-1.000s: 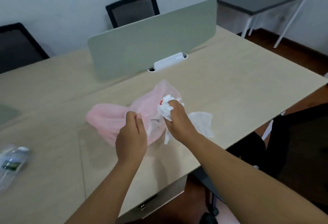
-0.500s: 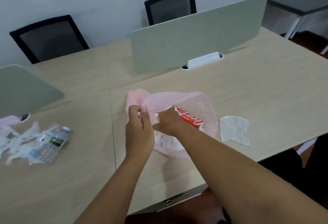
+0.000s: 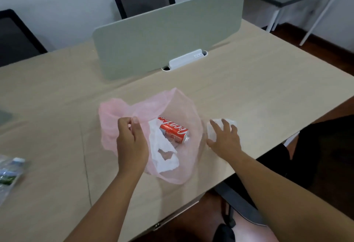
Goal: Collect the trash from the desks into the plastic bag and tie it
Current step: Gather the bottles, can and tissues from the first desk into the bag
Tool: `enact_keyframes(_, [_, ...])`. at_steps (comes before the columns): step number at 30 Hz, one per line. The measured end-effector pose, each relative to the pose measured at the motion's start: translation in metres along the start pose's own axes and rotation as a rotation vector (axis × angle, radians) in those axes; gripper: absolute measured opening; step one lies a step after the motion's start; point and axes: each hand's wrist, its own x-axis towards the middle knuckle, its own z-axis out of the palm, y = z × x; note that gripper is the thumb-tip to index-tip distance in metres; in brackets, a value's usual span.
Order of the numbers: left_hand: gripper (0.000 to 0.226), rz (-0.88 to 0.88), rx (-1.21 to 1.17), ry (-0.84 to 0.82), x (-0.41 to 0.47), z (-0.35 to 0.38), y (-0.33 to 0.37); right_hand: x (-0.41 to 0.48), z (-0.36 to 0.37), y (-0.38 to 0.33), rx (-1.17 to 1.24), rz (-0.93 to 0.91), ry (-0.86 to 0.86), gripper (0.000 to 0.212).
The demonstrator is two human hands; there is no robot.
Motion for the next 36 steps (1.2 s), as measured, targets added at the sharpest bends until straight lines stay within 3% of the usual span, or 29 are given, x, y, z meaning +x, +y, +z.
enact_keyframes(2, [0.024, 0.001, 0.02, 0.004, 0.002, 0.005, -0.001, 0.0, 0.007, 0.025, -0.086, 0.069, -0.155, 0.07])
enact_keyframes(5, [0.024, -0.003, 0.043, 0.007, 0.005, 0.005, -0.004, 0.0, 0.014, 0.044, -0.118, -0.013, -0.081, 0.039])
enact_keyframes(10, [0.028, -0.07, 0.075, 0.014, 0.014, 0.004, -0.006, 0.006, -0.009, -0.008, 0.443, -0.128, 0.078, 0.01])
enact_keyframes(12, [0.029, -0.088, 0.08, 0.019, 0.017, 0.005, -0.007, 0.005, -0.023, -0.054, 0.553, -0.272, 0.099, 0.01])
enact_keyframes(15, [0.031, -0.107, 0.077, 0.029, 0.02, 0.006, -0.007, 0.0, -0.025, -0.111, 0.595, -0.468, -0.063, 0.017])
enact_keyframes(17, [0.03, -0.111, 0.07, 0.024, 0.02, 0.008, -0.007, 0.0, -0.016, -0.125, 0.515, -0.549, -0.161, 0.032])
enact_keyframes(20, [0.028, -0.083, 0.054, -0.014, 0.016, 0.015, -0.007, 0.001, -0.013, -0.109, 0.432, -0.572, -0.09, 0.054])
enact_keyframes(23, [0.027, -0.001, 0.109, -0.111, 0.007, 0.034, -0.01, -0.003, -0.016, -0.054, 0.374, -0.428, 0.162, 0.05])
enact_keyframes(27, [0.02, 0.125, 0.238, -0.262, -0.012, 0.08, -0.015, -0.018, -0.019, 0.039, 0.355, 0.007, 0.412, 0.035])
enact_keyframes(31, [0.012, 0.241, 0.435, -0.343, -0.029, 0.135, -0.023, -0.042, -0.003, 0.121, 0.329, 0.337, 0.419, 0.033])
enact_keyframes(36, [0.015, 0.281, 0.585, -0.401, -0.039, 0.199, -0.034, -0.054, 0.032, 0.181, 0.441, 0.606, 0.468, 0.03])
